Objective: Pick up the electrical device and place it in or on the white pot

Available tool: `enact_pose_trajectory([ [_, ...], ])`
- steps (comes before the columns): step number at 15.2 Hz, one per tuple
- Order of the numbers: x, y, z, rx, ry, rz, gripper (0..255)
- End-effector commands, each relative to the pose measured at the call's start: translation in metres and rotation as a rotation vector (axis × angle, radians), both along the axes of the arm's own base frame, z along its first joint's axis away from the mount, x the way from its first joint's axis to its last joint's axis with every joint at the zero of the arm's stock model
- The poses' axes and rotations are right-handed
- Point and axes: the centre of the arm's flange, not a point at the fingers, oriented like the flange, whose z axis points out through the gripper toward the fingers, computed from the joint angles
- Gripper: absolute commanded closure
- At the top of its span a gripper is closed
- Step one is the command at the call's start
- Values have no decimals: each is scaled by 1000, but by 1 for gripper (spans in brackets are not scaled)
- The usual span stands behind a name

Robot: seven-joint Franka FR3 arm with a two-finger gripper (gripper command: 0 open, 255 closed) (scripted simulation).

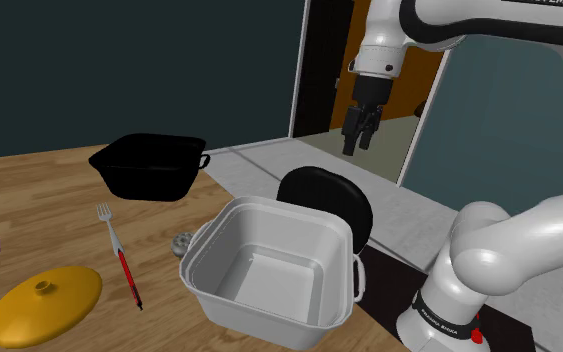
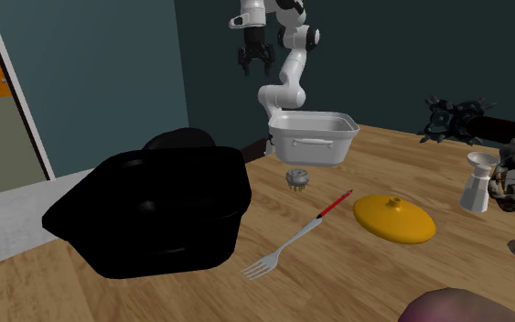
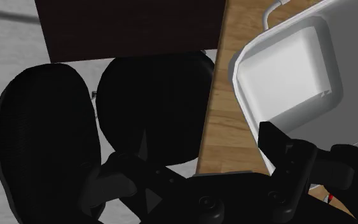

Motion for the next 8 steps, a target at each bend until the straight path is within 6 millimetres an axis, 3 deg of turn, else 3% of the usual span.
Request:
enact_pose_trajectory([
  [1, 0, 0, 0, 0, 0, 0, 0],
  [8, 54, 63, -43, -14, -5, 18, 0],
])
